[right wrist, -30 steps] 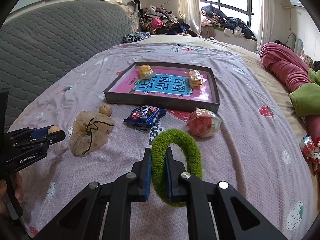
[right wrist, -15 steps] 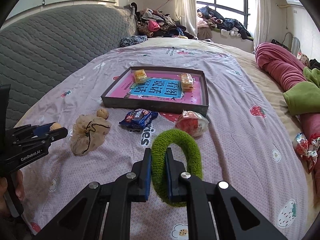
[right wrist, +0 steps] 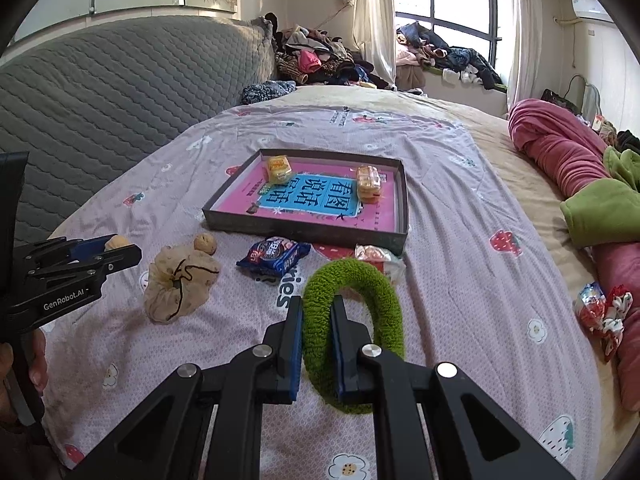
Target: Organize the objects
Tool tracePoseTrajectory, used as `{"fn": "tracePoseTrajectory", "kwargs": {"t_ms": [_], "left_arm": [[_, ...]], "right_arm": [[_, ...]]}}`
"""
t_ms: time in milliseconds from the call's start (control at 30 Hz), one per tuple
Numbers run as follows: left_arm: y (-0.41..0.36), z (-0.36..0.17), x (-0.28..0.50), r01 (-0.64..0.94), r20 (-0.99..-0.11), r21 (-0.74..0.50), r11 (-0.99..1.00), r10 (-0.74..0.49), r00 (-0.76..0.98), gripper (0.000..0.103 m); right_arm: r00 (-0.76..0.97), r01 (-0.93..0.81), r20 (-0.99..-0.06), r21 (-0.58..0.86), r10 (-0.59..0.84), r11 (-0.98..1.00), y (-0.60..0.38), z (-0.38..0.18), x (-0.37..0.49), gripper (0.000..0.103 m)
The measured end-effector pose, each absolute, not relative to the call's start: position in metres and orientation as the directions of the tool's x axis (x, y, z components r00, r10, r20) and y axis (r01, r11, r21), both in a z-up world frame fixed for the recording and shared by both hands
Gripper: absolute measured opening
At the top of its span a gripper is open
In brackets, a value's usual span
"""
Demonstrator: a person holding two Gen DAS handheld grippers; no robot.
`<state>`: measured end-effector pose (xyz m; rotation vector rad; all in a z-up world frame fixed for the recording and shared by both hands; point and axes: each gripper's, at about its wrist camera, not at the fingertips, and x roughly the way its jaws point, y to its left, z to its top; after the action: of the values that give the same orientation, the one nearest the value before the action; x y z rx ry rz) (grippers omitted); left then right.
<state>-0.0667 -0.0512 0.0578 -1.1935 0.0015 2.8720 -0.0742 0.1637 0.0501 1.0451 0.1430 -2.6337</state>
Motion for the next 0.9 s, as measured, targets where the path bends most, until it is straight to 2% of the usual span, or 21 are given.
{"fn": "tracePoseTrajectory", "kwargs": {"t_ms": [900], "left_arm": [[-0.045,0.125,-0.092,-0.041,-0.642,0.018,-0.999,0.02,-0.766,0.036]], "right_arm": [[-0.747,0.318,-0.618,-0.008,-0.246,-0.948,0.165,0.099,-0.089,0.013]]}}
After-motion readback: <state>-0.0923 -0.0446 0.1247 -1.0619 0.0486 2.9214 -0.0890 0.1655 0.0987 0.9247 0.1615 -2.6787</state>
